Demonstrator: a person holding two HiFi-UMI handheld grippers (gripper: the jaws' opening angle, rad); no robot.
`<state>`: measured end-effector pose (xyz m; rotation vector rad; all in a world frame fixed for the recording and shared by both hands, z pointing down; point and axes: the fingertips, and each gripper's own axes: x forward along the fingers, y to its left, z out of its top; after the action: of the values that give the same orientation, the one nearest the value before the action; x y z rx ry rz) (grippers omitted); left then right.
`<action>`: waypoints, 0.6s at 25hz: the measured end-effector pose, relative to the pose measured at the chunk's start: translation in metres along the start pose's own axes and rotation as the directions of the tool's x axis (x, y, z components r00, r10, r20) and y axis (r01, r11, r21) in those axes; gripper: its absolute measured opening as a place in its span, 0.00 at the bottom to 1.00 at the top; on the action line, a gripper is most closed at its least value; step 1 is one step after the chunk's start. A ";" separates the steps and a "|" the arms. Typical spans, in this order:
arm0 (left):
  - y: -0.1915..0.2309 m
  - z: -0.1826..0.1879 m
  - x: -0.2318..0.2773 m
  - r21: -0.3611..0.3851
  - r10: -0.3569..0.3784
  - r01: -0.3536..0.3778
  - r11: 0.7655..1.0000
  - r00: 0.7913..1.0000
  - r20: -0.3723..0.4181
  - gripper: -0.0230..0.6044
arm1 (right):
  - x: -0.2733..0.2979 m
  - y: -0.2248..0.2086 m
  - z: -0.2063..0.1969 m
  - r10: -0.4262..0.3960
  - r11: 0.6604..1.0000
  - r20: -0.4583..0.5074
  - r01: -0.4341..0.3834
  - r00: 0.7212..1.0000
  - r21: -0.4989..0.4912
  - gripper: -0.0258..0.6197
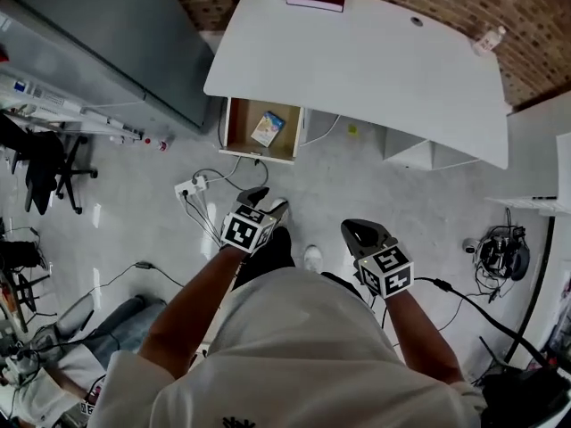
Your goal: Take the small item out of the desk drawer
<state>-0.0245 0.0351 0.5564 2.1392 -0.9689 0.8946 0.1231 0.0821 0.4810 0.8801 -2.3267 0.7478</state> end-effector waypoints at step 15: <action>0.222 0.011 0.159 0.042 0.149 -0.144 0.989 0.973 -0.178 0.52 | 0.183 -0.013 0.082 0.045 0.997 -0.149 -0.053 0.988 -0.051 0.19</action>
<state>-0.1191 -0.1540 0.7293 1.9884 -1.0356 1.1596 -0.0089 -0.0556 0.5452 0.7206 -2.2340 0.7401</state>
